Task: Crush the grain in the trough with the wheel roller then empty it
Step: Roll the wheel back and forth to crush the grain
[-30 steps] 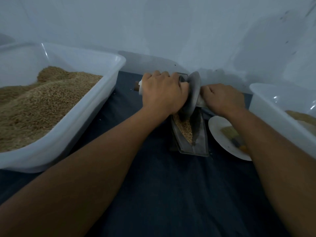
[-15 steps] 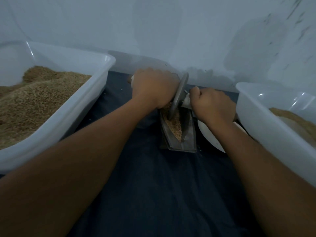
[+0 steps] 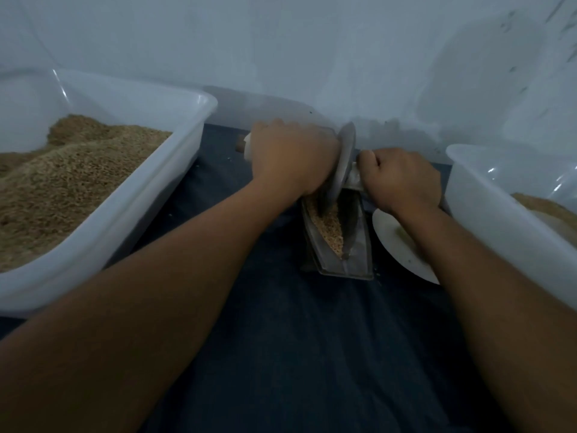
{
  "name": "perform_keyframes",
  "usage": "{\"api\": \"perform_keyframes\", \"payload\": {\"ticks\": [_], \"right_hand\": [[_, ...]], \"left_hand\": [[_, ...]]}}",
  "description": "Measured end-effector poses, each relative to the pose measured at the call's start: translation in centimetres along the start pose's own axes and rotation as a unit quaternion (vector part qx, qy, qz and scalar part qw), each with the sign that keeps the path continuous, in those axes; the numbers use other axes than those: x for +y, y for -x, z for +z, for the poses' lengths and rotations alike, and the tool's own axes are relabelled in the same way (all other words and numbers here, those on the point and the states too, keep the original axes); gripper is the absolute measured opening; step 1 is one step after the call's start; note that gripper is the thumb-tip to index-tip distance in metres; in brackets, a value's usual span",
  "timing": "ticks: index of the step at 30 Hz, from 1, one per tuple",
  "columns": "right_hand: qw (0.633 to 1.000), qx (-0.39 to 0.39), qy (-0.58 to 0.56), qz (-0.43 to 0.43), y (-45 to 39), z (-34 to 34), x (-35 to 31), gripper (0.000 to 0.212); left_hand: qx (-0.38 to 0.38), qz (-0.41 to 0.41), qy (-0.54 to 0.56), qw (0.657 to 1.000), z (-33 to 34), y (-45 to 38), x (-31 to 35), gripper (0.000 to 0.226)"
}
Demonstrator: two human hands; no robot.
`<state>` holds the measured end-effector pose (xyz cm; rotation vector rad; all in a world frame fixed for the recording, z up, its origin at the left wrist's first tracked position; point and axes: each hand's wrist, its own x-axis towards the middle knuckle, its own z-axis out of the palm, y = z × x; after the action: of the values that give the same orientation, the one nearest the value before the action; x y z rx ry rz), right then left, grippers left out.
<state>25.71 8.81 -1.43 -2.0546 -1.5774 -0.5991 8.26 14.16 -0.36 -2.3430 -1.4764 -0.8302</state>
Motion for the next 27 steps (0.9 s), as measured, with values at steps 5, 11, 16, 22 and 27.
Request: {"api": "perform_keyframes", "payload": {"ticks": [5, 11, 16, 22, 27], "right_hand": [[0.999, -0.035, -0.02, -0.007, -1.3, 0.8, 0.5, 0.055], [0.998, -0.061, -0.024, -0.012, -2.4, 1.2, 0.8, 0.056], [0.993, -0.106, -0.051, -0.01, -3.6, 1.5, 1.0, 0.059], [0.969, -0.223, -0.101, 0.003, -5.4, 1.6, 1.3, 0.063], [0.949, -0.29, -0.116, -0.039, -7.1, 2.2, 1.2, 0.04]], "left_hand": [[0.005, -0.01, -0.005, 1.0, 0.4, -0.4, 0.1, 0.043], [0.018, -0.015, -0.01, 1.0, 1.0, -1.3, 0.0, 0.044], [0.026, -0.019, -0.011, 0.999, 1.6, -2.1, 0.1, 0.046], [0.021, -0.018, -0.015, 1.0, 2.0, -3.6, 0.1, 0.046], [0.011, -0.023, -0.007, 1.0, 2.5, -4.9, 0.1, 0.045]]}}
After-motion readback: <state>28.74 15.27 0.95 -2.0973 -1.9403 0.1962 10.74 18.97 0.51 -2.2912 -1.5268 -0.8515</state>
